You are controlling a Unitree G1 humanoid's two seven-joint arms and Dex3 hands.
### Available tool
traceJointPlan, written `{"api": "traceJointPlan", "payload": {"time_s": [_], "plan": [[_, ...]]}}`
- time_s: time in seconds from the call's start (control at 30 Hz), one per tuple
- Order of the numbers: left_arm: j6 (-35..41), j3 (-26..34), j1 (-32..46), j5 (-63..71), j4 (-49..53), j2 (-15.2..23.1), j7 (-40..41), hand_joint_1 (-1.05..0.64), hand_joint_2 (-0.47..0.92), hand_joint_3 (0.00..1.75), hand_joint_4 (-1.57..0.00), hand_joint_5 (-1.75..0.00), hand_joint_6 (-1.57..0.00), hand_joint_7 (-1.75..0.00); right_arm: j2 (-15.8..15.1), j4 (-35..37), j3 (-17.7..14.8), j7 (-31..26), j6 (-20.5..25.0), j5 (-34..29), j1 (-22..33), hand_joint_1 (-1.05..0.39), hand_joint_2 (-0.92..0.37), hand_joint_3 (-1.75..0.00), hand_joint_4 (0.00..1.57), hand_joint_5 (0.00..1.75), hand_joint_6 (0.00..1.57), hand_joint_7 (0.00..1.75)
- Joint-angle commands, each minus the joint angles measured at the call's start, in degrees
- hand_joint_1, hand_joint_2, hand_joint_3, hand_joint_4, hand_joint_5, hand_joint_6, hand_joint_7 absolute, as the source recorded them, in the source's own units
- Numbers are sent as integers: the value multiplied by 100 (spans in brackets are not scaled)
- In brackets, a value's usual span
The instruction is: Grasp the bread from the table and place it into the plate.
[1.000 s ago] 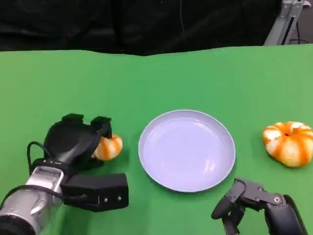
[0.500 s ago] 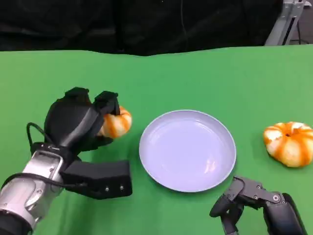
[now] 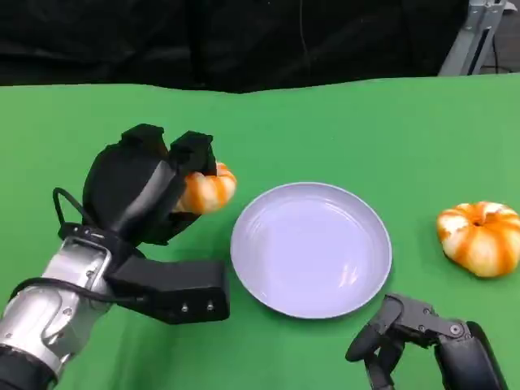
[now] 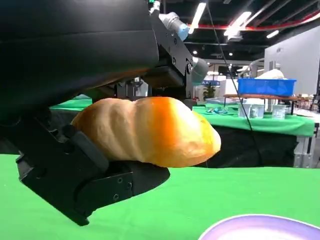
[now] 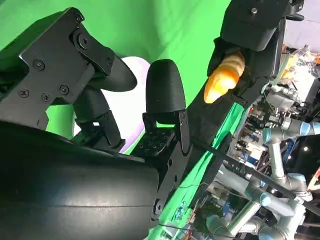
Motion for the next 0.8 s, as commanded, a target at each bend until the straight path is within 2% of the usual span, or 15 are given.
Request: {"api": "traceJointPlan", "payload": {"time_s": [0.03,0.17,0.5,0.6,0.8], "plan": [[-138,-194,-310,-158,-105,-580,-181,-13,35,126,-88,-175,-75,-168,-21,-80,-24,-15,6,132,71,-4,-29,-136,84,164,85,129],[-114,-295,-479,-122,168,-868,-256,-15,34,127,-90,-175,-77,-166,-24,-52,-5,-22,-36,143,68,-3,-28,-136,84,165,86,129],[-144,-279,-503,-107,226,-896,-253,-15,33,128,-90,-175,-78,-165,-29,-50,-1,-26,-39,149,68,-3,-28,-136,83,166,86,129],[-138,-518,-618,-102,521,-1176,-447,-16,34,128,-88,-175,-76,-169,-18,-58,24,-34,-53,145,98,-3,-28,-137,82,165,85,129],[-158,-700,-566,-136,720,-1407,-622,-15,38,115,-83,-175,-70,-175,12,-196,108,-13,22,150,215,-2,-27,-139,81,162,86,129]]}}
